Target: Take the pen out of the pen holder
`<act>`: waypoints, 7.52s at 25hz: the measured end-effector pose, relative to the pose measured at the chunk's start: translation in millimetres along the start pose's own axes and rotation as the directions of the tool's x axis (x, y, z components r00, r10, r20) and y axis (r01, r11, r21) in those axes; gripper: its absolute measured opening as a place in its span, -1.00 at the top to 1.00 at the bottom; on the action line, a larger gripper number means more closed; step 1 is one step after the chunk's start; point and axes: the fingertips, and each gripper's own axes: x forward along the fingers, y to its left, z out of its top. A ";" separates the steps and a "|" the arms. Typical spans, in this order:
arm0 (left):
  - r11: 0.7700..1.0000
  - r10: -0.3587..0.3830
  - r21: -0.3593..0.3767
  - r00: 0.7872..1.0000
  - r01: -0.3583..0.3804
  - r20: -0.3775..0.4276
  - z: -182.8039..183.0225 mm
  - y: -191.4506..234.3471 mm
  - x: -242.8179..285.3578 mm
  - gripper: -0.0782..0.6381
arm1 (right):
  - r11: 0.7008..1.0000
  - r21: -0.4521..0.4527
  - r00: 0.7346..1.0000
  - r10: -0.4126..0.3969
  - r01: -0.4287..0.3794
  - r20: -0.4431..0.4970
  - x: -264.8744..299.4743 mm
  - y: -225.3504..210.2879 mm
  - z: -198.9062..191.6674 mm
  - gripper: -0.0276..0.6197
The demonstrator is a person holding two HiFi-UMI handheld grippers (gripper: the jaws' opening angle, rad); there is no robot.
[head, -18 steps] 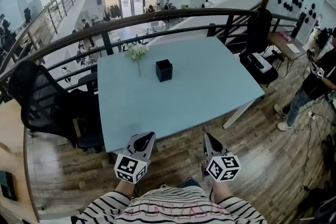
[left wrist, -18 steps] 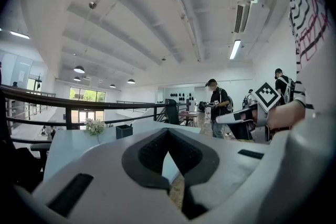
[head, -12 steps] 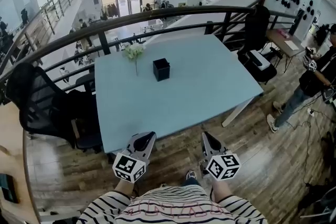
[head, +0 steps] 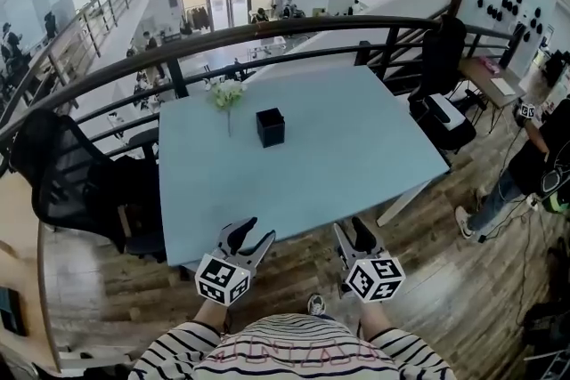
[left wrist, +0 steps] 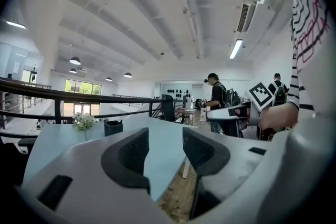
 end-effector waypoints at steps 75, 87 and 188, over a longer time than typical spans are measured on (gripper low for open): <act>0.992 0.121 0.056 0.988 -0.116 -0.098 16.1 254.2 289.1 0.16 | 0.999 0.013 0.981 0.046 -0.045 -0.188 286.8 -104.3 6.0 0.25; 0.979 0.199 0.075 0.967 -0.190 -0.157 0.5 274.5 357.3 0.16 | 0.992 -0.008 0.959 0.123 -0.129 -0.256 316.7 -152.5 19.5 0.25; 0.958 0.276 0.082 0.961 -0.275 -0.003 37.8 257.0 172.0 0.63 | 0.995 0.001 0.979 0.103 -0.105 -0.174 270.9 -47.5 -15.3 0.25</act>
